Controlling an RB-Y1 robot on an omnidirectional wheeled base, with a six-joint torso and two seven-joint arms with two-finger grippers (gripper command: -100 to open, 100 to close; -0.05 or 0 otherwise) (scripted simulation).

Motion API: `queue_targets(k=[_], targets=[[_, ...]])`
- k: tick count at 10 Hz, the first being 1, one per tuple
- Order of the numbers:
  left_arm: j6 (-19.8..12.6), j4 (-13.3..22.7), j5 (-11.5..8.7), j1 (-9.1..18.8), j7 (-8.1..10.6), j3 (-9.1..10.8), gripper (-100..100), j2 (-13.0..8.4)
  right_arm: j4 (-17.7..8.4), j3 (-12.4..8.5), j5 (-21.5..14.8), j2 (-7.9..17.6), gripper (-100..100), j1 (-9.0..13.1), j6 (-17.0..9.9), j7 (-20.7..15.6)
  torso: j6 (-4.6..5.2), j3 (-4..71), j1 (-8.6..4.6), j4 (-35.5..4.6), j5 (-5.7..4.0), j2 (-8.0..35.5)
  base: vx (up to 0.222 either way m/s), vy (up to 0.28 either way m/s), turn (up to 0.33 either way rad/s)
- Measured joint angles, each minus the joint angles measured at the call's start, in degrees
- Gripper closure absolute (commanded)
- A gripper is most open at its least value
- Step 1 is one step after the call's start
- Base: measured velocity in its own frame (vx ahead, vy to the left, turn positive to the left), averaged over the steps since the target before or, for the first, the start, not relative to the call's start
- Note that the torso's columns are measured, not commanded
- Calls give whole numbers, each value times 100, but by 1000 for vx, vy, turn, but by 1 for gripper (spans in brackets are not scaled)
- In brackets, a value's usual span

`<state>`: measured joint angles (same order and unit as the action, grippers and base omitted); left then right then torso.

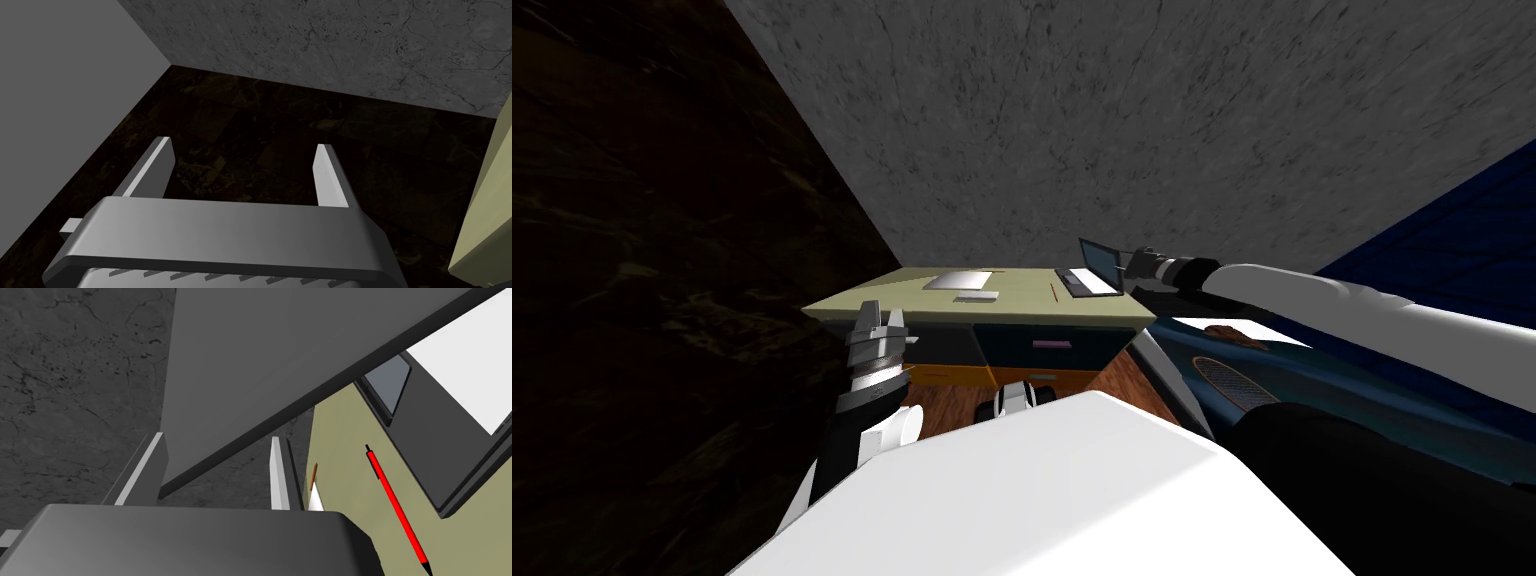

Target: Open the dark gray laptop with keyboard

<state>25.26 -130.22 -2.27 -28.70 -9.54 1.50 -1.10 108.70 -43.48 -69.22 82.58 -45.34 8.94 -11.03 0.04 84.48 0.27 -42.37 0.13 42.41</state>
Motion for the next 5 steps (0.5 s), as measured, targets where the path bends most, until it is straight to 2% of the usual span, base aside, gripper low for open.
queue_targets(k=[5], targets=[[0, 0, 0, 0, 0, 0, 0, 0, 122, 53, -640, 210, 100, -357, -176, -431, -6, 6, -13, 3, -4, -7, 30, 81, -67]])
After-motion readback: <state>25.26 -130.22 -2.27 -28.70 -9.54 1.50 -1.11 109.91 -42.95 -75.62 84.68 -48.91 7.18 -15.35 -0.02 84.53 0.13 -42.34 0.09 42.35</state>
